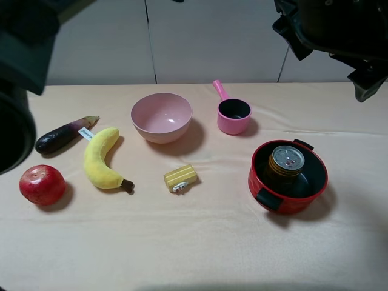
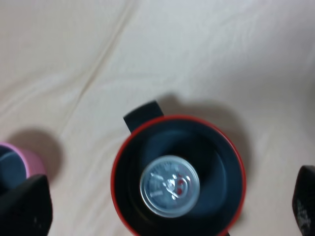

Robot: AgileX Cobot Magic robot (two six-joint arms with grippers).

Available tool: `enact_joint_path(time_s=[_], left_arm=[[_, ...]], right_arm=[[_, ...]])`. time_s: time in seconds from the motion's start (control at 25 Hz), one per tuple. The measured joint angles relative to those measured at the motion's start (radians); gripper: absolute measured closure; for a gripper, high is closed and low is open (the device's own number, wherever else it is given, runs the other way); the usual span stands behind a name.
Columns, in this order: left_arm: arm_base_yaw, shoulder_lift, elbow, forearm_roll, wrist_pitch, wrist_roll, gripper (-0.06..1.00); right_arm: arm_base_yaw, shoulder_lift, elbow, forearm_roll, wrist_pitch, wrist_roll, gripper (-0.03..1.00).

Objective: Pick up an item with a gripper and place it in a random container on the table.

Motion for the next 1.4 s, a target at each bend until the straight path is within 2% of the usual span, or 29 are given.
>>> enact_joint_path(time_s=[0.28, 0.52, 0.68, 1.04, 1.4], left_arm=[[0.000, -0.209, 0.337, 0.065, -0.002, -0.060, -0.05], [0.000, -0.458, 0.694, 0.152, -0.003, -0.188, -0.05], [0.000, -0.604, 0.884, 0.187, -0.003, -0.263, -0.05], [0.000, -0.884, 1.208, 0.204, -0.004, -0.321, -0.05], [0.000, -1.100, 1.578, 0.139, -0.006, -0.327, -0.05]], right_arm=[[0.000, 0.000, 0.000, 0.000, 0.000, 0.000, 0.27], [0.000, 0.000, 0.000, 0.000, 0.000, 0.000, 0.27], [0.000, 0.000, 0.000, 0.000, 0.000, 0.000, 0.27], [0.000, 0.000, 0.000, 0.000, 0.000, 0.000, 0.27], [0.000, 0.000, 0.000, 0.000, 0.000, 0.000, 0.27]])
